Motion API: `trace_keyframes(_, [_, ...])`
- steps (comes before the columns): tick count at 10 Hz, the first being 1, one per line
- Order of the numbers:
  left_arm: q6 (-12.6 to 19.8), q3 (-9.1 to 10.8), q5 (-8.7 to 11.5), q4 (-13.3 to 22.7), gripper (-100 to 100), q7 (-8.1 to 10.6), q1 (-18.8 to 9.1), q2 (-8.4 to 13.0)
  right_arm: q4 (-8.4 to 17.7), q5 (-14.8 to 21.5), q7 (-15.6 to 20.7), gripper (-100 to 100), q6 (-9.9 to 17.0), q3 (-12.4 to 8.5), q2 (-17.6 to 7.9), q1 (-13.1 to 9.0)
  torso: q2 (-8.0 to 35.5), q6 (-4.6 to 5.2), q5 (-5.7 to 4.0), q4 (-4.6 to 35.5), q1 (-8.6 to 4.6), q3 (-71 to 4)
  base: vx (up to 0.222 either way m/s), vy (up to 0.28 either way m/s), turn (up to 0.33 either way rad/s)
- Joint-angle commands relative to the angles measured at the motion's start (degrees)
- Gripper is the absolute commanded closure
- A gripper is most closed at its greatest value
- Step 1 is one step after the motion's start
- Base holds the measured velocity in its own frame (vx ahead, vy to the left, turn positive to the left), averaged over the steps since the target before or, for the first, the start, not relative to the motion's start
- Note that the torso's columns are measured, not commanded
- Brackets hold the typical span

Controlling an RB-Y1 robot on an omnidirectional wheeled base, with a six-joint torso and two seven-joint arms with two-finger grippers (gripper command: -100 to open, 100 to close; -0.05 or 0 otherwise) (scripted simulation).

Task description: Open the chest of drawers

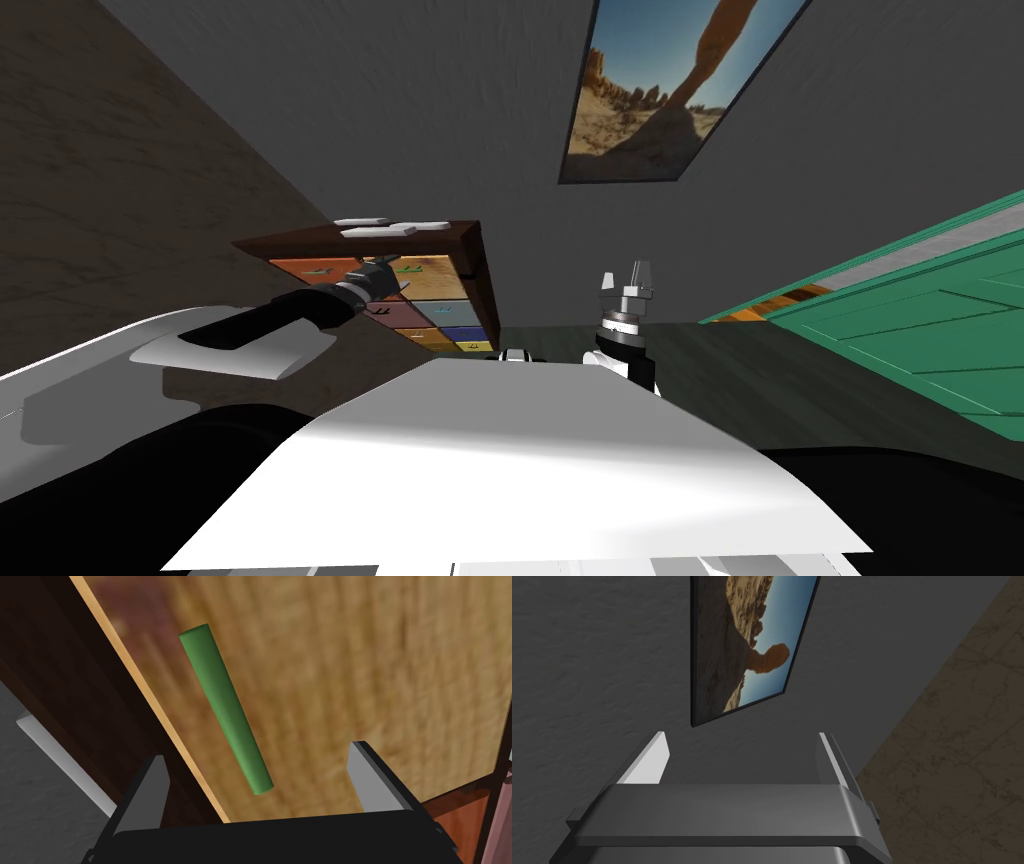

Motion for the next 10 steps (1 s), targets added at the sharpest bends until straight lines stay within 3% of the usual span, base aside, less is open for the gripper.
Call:
trace_keyframes(1, [-0.17,-0.22,-0.26,-1.07,-100,0.03,0.39,-0.18,0.00,0.00,0.00,0,0.00,0.00,0.00,-0.01,-0.02,0.11,-0.01,-0.02,-0.04,-0.01,0.000,0.000,0.000])
trace_keyframes(2, [-0.26,-0.26,-0.30,-1.21,-100,0.00,0.43,-0.21,0.00,0.00,0.00,0,0.00,0.00,0.00,-0.01,-0.13,0.00,0.00,-0.03,-0.02,-0.07,0.000,0.000,0.000])
trace_keyframes(3, [-0.25,-0.26,-0.29,-1.20,100,0.00,0.43,-0.21,0.00,0.00,0.00,0,0.00,0.00,0.00,-0.01,-0.23,-0.03,0.00,-0.06,0.00,-0.13,0.000,0.000,0.000])
trace_keyframes(10, [-1.34,1.09,0.11,-1.10,100,1.75,2.20,1.70,0.01,0.00,0.00,0,0.01,0.01,0.00,-0.02,-0.47,-0.03,-0.15,-0.01,-0.12,-0.30,-0.158,-0.015,0.025])
